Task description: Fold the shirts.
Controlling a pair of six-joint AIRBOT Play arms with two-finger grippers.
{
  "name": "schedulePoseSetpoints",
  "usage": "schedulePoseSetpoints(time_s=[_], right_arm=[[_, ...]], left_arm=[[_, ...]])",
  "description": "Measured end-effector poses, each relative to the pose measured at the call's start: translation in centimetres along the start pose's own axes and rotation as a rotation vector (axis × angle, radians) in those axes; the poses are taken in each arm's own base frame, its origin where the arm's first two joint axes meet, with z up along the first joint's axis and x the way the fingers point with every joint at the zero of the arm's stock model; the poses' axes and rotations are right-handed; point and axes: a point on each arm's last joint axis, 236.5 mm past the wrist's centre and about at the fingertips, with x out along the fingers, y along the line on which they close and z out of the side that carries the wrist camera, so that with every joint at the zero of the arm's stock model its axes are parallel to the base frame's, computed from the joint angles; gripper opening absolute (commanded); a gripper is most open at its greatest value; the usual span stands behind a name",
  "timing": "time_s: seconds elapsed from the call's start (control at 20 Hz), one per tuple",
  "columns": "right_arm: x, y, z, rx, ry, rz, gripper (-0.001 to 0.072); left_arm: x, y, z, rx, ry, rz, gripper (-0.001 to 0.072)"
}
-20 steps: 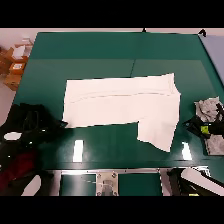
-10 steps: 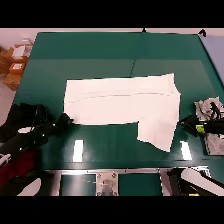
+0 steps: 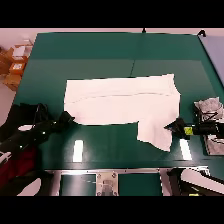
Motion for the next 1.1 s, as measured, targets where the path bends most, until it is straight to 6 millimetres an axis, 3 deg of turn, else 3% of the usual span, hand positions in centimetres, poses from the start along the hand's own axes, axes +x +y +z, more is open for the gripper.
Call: schedulePoseSetpoints(time_s=[0.05, 0.15, 0.45, 0.8, 0.95, 1.1], right_arm=[[0.0, -0.3, -0.3, -0.008, 0.019, -0.015, 0.0131], [-0.3, -0.4, -0.6, -0.020, 0.040, -0.025, 0.0023], [-2.7, 0.7, -0.3, -0.027, -0.021, -0.061, 0.0014], [-5.4, -1.1, -1.8, 0.094, -0.047, -0.212, 0.0013], [-8.1, 1.0, -0.1, 0.082, -0.134, -0.199, 0.0013], [-11.4, 5.5, 2.8, 0.012, -0.256, -0.118, 0.0013]], left_arm=[[0.0, -0.3, -0.1, 0.014, 0.008, -0.007, 0.0018], [-0.1, -1.2, -0.1, 0.049, 0.026, -0.020, 0.0018], [-1.5, -2.1, -1.0, 0.227, 0.149, 0.063, 0.0017], [-6.8, 1.0, -0.4, 0.444, 0.235, 0.353, 0.0017], [-8.0, 0.3, 0.6, 0.473, 0.223, 0.391, 0.0016], [-8.3, -2.3, 2.8, 0.496, 0.174, 0.372, 0.0017]])
